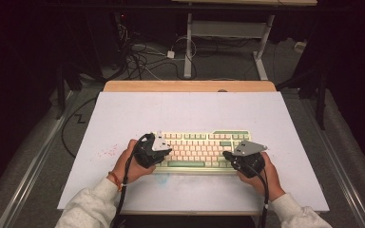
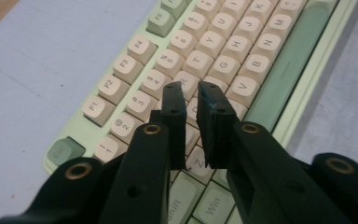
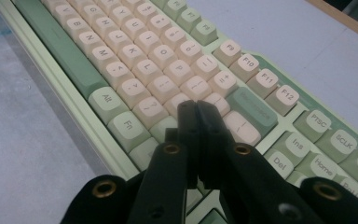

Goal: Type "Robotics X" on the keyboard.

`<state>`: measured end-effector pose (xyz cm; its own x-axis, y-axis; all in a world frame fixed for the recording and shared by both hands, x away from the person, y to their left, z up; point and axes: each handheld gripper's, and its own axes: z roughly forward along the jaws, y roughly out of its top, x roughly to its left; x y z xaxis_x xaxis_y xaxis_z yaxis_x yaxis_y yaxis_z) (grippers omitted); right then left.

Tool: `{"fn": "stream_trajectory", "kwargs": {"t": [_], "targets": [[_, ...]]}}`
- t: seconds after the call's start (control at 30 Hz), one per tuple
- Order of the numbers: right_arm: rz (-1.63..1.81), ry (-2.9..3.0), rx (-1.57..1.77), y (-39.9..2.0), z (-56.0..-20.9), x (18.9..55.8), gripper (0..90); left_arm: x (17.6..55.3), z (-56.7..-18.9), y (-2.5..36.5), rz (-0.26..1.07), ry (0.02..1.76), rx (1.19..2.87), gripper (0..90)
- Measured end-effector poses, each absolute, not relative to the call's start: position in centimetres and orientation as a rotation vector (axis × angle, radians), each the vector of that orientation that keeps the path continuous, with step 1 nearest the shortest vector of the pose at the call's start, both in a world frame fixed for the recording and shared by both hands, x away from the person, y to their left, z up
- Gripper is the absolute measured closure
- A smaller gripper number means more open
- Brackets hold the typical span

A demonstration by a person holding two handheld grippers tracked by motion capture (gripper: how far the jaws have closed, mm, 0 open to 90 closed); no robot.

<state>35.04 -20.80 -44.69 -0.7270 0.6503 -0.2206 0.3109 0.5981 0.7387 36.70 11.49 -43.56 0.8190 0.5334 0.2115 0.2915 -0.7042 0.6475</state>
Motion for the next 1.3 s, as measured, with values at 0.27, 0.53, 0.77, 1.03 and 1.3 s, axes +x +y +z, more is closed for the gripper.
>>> {"fn": "stream_trajectory", "kwargs": {"t": [0.27,0.53,0.77,1.03,1.3], "targets": [[0.977,2.334,0.764,-20.8,-44.2,35.2,87.6,36.8,-43.4,11.6,0.589,0.645,2.329,61.6],[0.995,2.313,0.775,-20.7,-43.7,35.4,80.9,36.8,-43.2,11.6,0.640,0.673,2.294,51.0],[1.007,2.277,0.818,-21.0,-43.4,35.5,63.6,36.6,-43.2,11.6,0.676,0.669,2.276,40.0],[1.020,2.228,0.854,-21.0,-43.2,35.7,37.7,36.5,-43.1,11.6,0.694,0.677,2.246,25.9],[1.013,2.159,0.905,-20.8,-43.3,35.9,21.2,36.4,-43.1,11.5,0.701,0.683,2.217,16.3]]}}
